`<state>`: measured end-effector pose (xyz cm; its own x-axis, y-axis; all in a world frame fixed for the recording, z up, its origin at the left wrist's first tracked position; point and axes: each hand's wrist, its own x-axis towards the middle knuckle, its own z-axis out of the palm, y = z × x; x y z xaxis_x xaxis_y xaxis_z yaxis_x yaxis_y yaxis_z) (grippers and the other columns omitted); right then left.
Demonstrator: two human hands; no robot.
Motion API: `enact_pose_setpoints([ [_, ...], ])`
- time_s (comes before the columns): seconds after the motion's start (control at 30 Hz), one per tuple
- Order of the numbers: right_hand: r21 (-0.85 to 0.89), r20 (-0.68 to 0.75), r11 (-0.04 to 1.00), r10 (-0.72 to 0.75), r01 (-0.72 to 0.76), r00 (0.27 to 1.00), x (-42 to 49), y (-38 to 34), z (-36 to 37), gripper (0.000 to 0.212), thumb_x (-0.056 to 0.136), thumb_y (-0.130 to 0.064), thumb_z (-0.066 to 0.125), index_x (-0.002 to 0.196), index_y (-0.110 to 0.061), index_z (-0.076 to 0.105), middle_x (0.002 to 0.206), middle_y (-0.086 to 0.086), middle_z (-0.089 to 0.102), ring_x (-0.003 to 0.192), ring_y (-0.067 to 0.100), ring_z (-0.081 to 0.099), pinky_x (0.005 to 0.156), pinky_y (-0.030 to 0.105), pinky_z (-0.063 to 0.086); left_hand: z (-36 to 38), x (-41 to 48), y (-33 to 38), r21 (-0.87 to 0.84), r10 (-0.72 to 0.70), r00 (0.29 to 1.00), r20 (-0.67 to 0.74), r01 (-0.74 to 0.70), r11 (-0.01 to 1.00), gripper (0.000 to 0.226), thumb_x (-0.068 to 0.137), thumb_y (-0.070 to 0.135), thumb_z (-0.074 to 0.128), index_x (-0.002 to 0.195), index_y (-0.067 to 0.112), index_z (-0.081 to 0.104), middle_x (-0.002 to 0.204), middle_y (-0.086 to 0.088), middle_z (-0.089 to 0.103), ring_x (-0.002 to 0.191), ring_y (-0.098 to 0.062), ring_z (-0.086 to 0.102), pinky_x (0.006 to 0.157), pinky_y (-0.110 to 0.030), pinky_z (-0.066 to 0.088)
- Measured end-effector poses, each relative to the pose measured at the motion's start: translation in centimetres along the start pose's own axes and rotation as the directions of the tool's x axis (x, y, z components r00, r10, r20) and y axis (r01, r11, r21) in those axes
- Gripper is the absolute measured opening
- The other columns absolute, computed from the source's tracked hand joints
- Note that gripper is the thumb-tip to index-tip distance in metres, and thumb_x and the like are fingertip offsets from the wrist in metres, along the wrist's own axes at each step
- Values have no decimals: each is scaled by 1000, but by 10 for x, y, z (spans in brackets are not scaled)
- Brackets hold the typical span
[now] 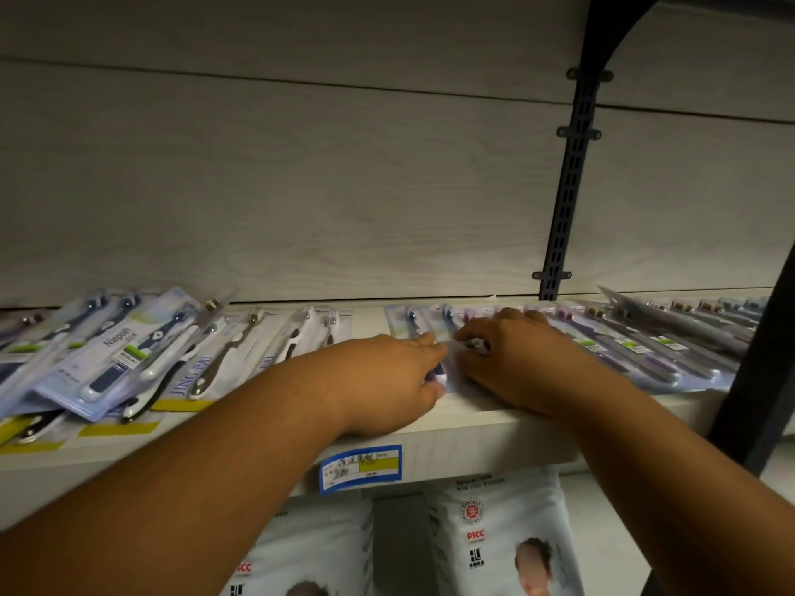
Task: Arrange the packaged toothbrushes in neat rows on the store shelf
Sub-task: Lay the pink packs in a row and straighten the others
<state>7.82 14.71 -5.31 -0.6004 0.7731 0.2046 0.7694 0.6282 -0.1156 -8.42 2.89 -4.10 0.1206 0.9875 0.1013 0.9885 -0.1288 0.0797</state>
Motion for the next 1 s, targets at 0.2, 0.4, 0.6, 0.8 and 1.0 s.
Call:
enact_pose_setpoints([
  [0.2,8,-18,1000,11,-10,1000,7,22,2,47,95,-53,50,141,-45,53,139,4,54,121,27,51,105,42,45,3,17,14,6,-5,1000,0,5,1000,41,105,41,38,145,33,40,146,6,50,120,-16,54,92,-28,42],
  [0.4,-3,-23,999,40,-40,999,4,46,0,51,90,-60,48,139,-47,54,133,3,58,113,25,55,101,42,49,9,35,26,-18,-2,1000,-15,2,1000,32,102,42,41,132,35,49,126,7,62,102,-13,60,91,-38,52],
  [0.6,0,-41,992,123,-123,991,15,66,5,49,87,-55,54,135,-47,58,136,3,58,117,27,56,103,43,48,12,51,40,-20,6,1000,-12,-6,1000,31,102,44,42,130,35,50,123,8,63,99,-12,60,87,-35,52],
  [0.8,36,15,986,163,-163,987,17,84,0,55,81,-59,49,135,-51,55,135,0,60,114,24,57,100,42,51,9,73,57,56,18,999,29,-19,998,35,102,45,43,132,30,51,119,5,64,95,-13,57,74,-29,43],
  [1.0,111,-7,980,168,-166,986,13,94,-1,73,63,-72,37,130,-52,56,130,-3,62,110,23,58,97,43,53,14,82,70,40,5,1000,19,-5,999,40,102,45,43,139,30,47,130,2,62,106,-18,59,89,-36,50],
])
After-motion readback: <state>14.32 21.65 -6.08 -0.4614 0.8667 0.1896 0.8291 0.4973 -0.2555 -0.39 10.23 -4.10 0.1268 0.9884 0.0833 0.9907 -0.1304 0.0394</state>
